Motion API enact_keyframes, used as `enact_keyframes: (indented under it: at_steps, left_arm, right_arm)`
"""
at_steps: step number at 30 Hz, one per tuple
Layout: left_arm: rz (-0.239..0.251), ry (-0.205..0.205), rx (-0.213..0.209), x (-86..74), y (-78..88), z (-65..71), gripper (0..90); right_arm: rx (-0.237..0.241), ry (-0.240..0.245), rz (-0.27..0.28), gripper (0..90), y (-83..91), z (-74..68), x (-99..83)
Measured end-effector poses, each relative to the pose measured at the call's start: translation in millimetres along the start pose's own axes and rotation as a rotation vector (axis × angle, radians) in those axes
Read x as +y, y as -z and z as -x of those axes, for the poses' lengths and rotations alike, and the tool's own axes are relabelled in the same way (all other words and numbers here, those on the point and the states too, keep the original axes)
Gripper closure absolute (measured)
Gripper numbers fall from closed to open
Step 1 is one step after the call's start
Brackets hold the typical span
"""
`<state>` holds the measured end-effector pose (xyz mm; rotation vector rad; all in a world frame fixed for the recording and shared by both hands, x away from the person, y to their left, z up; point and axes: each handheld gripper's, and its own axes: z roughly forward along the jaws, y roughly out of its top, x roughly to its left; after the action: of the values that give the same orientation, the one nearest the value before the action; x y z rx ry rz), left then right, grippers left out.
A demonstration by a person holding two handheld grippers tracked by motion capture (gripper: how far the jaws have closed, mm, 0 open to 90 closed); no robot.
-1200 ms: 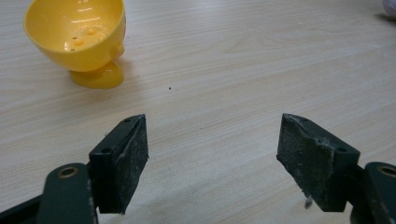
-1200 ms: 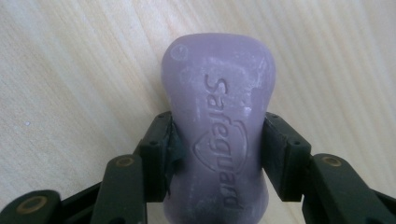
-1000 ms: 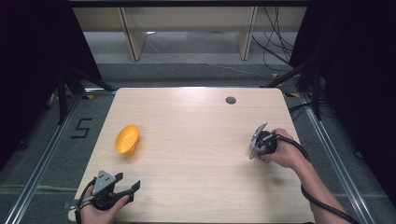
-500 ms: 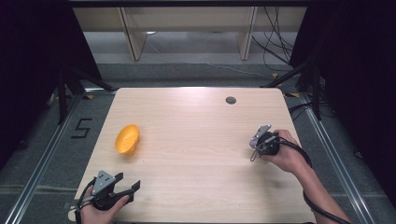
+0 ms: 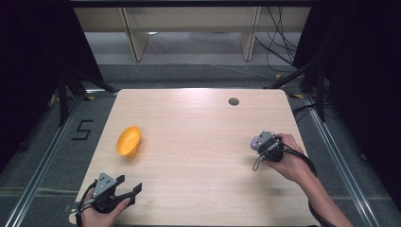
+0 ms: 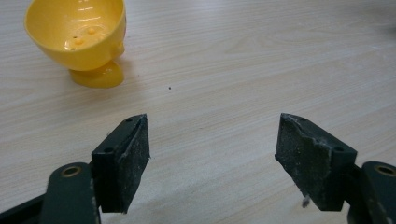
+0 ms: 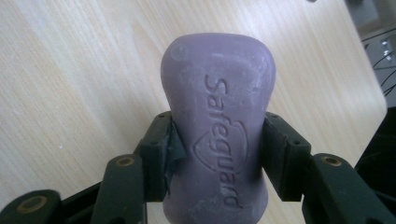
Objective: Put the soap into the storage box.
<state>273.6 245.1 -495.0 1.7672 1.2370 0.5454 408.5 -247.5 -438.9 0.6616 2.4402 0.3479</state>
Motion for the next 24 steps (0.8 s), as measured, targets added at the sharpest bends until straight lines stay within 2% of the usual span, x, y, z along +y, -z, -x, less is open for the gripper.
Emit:
enact_keyframes:
  at_steps: [1, 3, 4, 6, 7, 13, 14, 16, 24]
  left_arm:
    - [-0.001, 0.000, 0.000, 0.1, 0.1, 0.1, 25.3]
    - [0.003, 0.003, -0.001, 0.0, -0.1, 0.5, 25.4]
    - [0.003, 0.003, -0.001, 0.0, -0.2, 0.5, 25.4]
    - [-0.002, 0.004, 0.007, 0.0, 0.2, 0.8, 25.4]
    - [-0.006, -0.001, 0.009, 0.0, 0.5, 0.5, 25.4]
    - [-0.005, 0.001, 0.004, -0.2, -0.3, 0.9, 25.4]
    - [-0.005, -0.004, 0.003, -0.1, -0.3, 0.7, 25.3]
    - [-0.013, -0.007, 0.012, 0.4, 0.4, 1.0, 25.3]
    - [-0.008, 0.002, -0.001, 0.2, -1.0, 0.2, 25.3]
  right_arm:
    - [0.005, 0.015, 0.006, 50.4, 1.3, -0.4, 0.2]
    - [-0.012, 0.013, 0.023, 50.4, 4.2, -4.8, -0.1]
    - [-0.008, 0.032, 0.032, 50.3, 5.8, -5.1, 0.0]
    - [-0.031, 0.029, 0.046, 50.3, 9.3, -10.5, 0.0]
    - [-0.036, 0.046, 0.053, 50.4, 11.5, -11.2, 0.5]
    - [-0.083, 0.068, 0.113, 50.3, 24.9, -24.5, 4.5]
    - [-0.068, 0.073, 0.114, 50.4, 27.6, -26.7, 5.4]
    - [-0.077, 0.074, 0.126, 50.3, 31.6, -31.0, 6.5]
    - [-0.096, 0.115, 0.176, 50.3, 47.1, -48.8, 12.3]
